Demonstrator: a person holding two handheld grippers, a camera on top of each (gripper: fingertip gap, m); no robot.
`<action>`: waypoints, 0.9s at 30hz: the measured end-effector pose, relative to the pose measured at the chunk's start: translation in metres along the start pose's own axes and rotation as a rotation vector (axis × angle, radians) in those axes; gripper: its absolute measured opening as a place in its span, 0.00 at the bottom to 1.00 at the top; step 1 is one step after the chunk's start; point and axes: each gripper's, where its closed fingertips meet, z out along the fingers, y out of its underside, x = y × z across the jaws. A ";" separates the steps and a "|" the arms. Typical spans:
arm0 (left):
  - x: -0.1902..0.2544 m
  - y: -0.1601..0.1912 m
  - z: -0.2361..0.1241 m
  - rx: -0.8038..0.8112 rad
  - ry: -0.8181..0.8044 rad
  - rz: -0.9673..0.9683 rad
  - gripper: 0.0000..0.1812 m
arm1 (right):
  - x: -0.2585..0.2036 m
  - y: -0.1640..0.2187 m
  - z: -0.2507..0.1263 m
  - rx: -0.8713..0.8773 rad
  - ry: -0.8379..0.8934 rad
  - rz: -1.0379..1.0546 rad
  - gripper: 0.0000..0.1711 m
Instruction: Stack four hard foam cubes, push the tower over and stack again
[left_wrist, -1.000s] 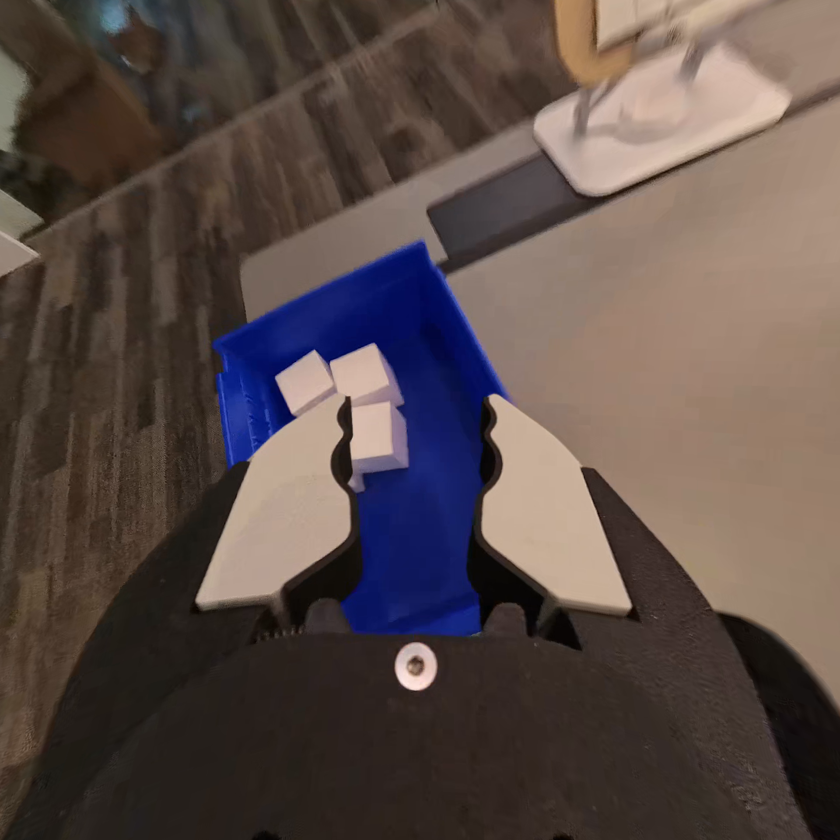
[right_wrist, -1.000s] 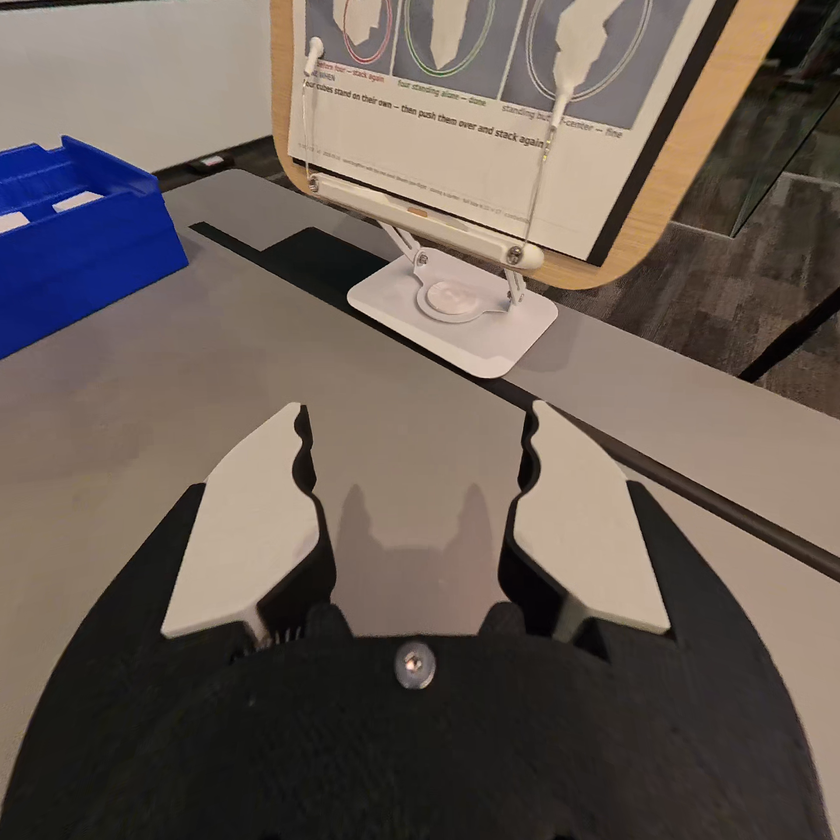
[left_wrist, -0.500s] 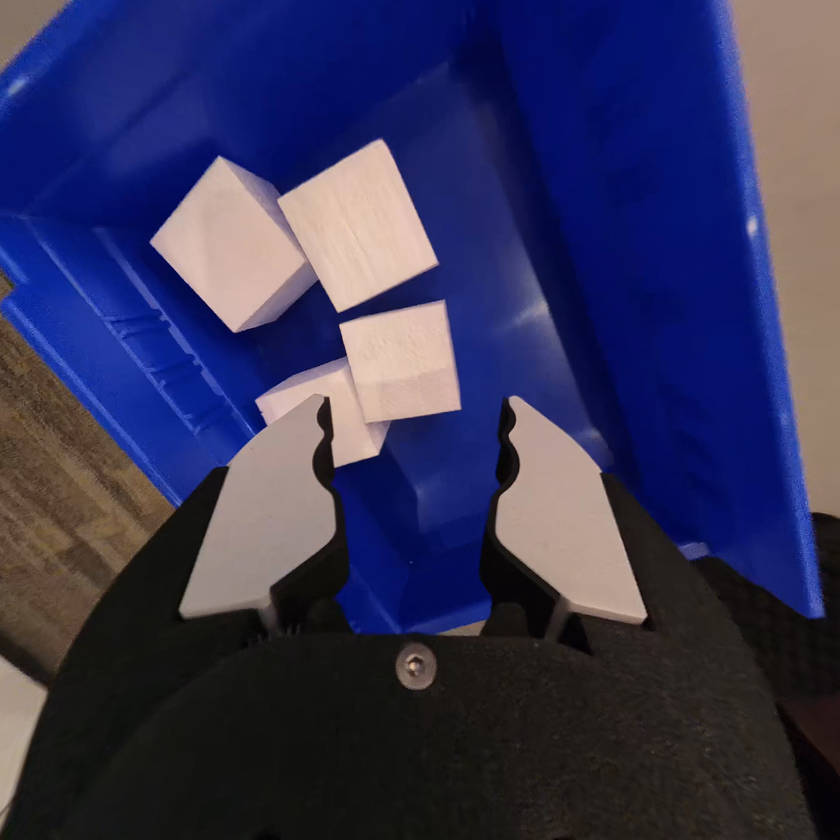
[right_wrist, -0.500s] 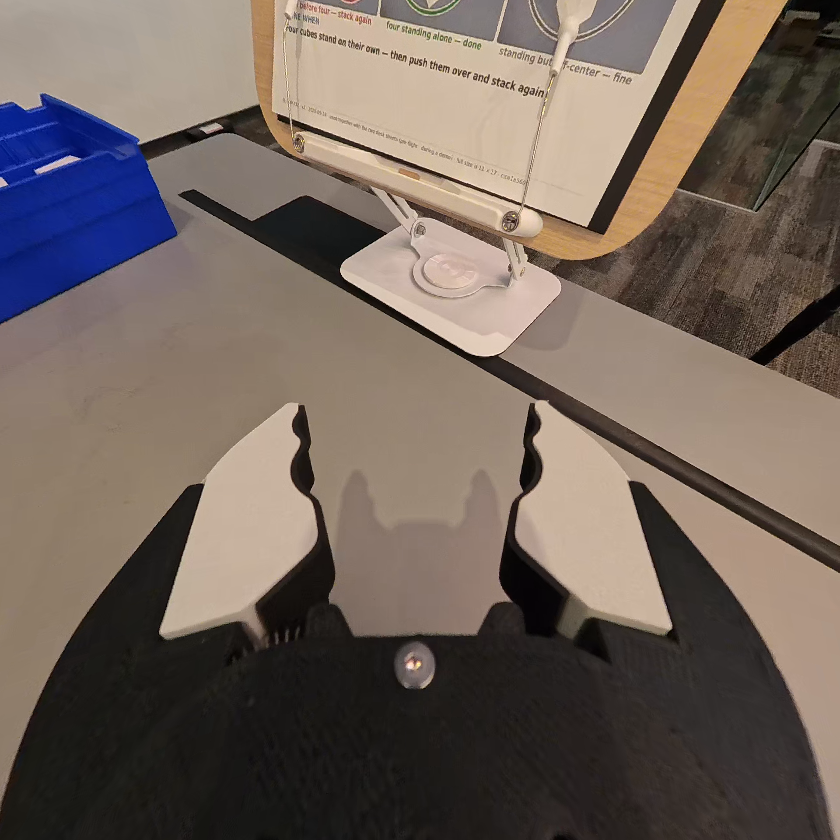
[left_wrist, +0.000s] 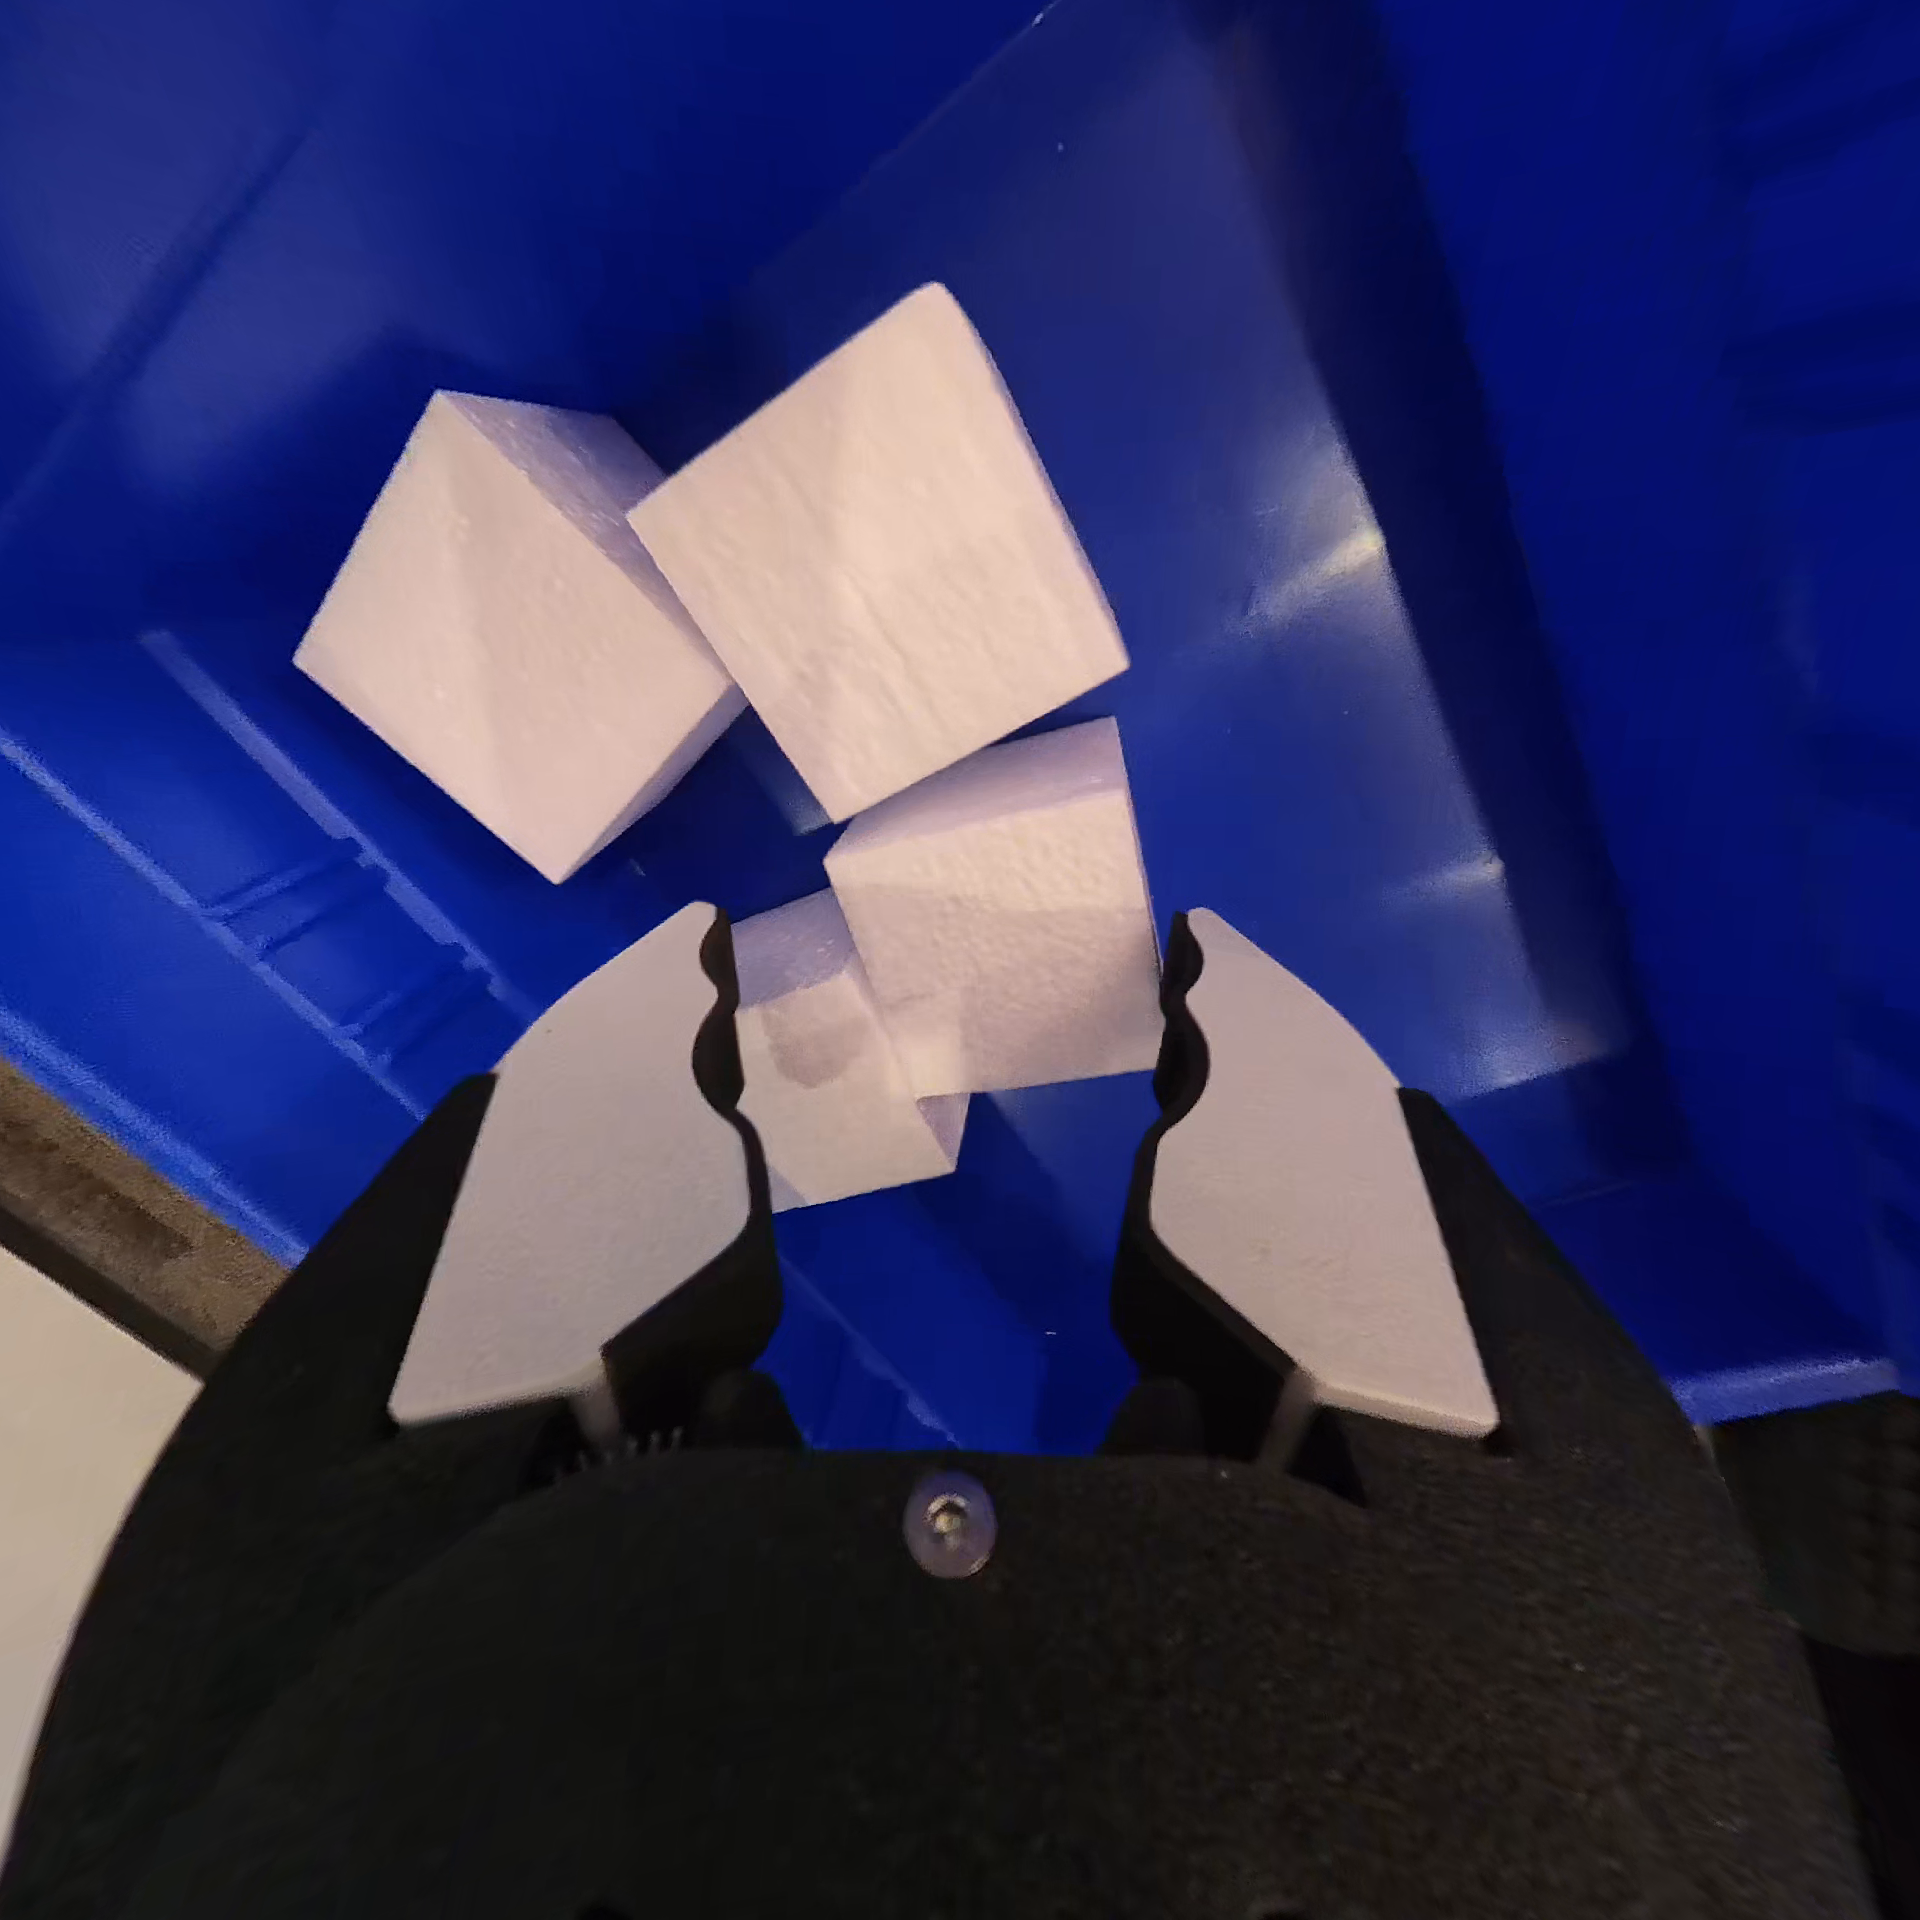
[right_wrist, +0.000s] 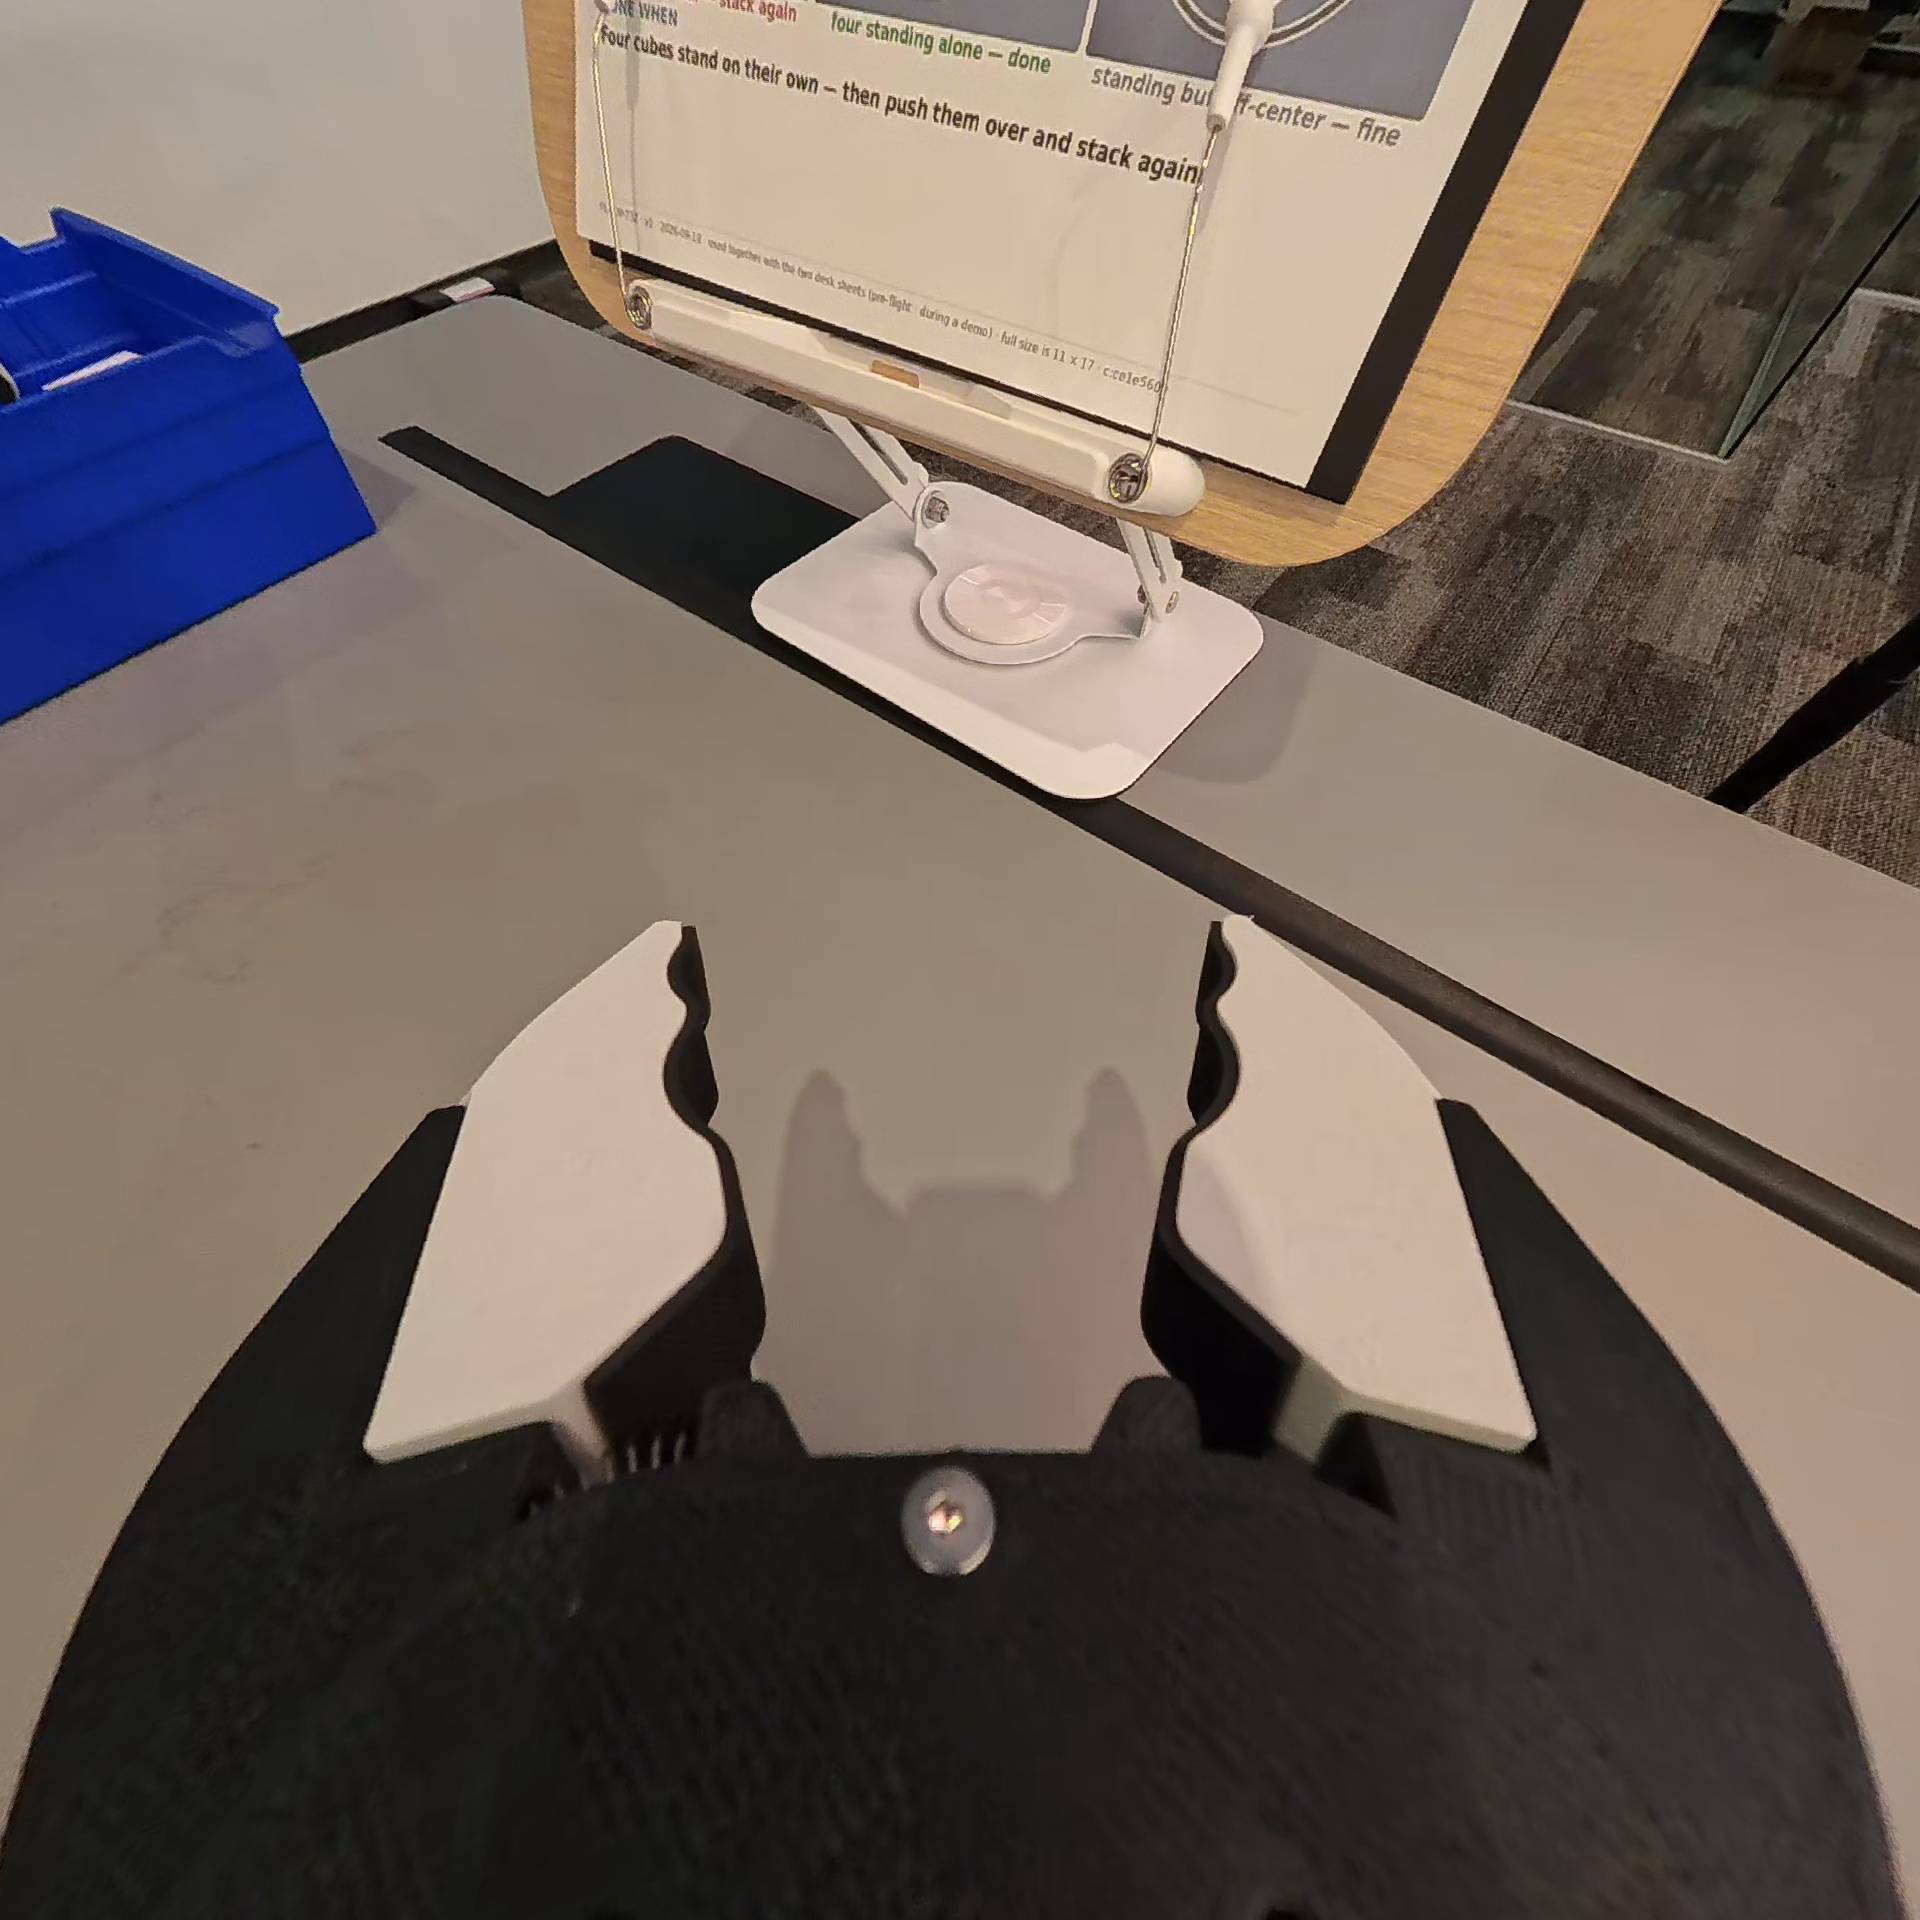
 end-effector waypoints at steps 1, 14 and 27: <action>0.000 -0.001 0.002 -0.003 0.002 -0.001 0.44 | 0.000 0.000 0.000 0.001 -0.001 0.002 0.53; 0.007 -0.009 0.006 0.016 0.009 0.032 0.34 | 0.003 -0.001 -0.001 0.007 -0.001 0.011 0.53; 0.144 -0.064 -0.189 0.422 0.076 0.411 0.34 | 0.008 -0.025 -0.027 0.088 -0.026 0.021 0.53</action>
